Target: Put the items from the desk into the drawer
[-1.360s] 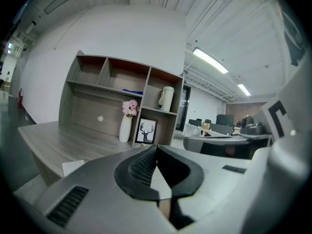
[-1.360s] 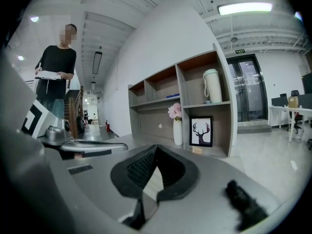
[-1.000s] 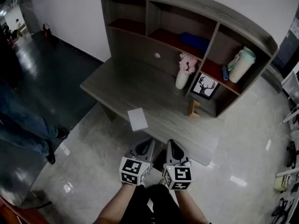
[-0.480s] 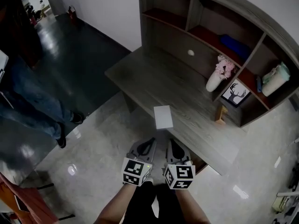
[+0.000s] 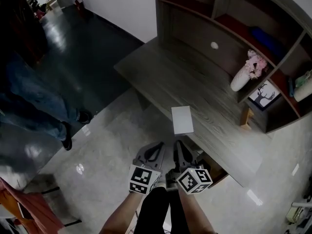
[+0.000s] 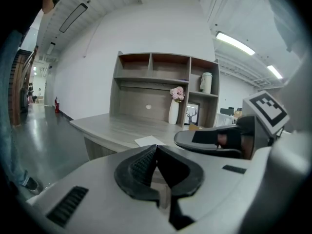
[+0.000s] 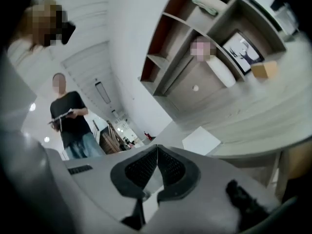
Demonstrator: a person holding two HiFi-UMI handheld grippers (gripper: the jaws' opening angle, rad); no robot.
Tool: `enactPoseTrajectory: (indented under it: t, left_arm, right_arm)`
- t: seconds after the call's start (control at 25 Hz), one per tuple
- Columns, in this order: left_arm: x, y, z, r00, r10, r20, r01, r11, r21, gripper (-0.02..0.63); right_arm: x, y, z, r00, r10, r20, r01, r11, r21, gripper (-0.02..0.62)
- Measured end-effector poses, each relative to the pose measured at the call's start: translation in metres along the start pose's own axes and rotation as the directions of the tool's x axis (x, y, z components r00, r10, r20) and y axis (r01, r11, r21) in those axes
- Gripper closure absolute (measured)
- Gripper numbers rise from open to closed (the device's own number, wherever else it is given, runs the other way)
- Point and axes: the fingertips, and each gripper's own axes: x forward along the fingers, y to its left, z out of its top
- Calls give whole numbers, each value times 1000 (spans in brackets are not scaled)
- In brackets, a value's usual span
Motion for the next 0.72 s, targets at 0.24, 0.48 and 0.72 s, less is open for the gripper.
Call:
enactPoseTrajectory:
  t: [0.24, 0.48, 0.72]
  left_arm:
    - [16, 15, -17, 1000, 1, -11, -1, 1000, -4, 595]
    - [38, 22, -39, 1000, -6, -27, 6, 1000, -18, 595]
    - [54, 29, -54, 999, -9, -31, 8, 999, -36, 595]
  right_arm:
    - [10, -32, -26, 999, -8, 48, -10, 931, 365, 583]
    - [19, -60, -41, 994, -32, 103, -26, 856, 516, 571]
    - [37, -74, -48, 991, 3, 134, -80, 817, 570, 494]
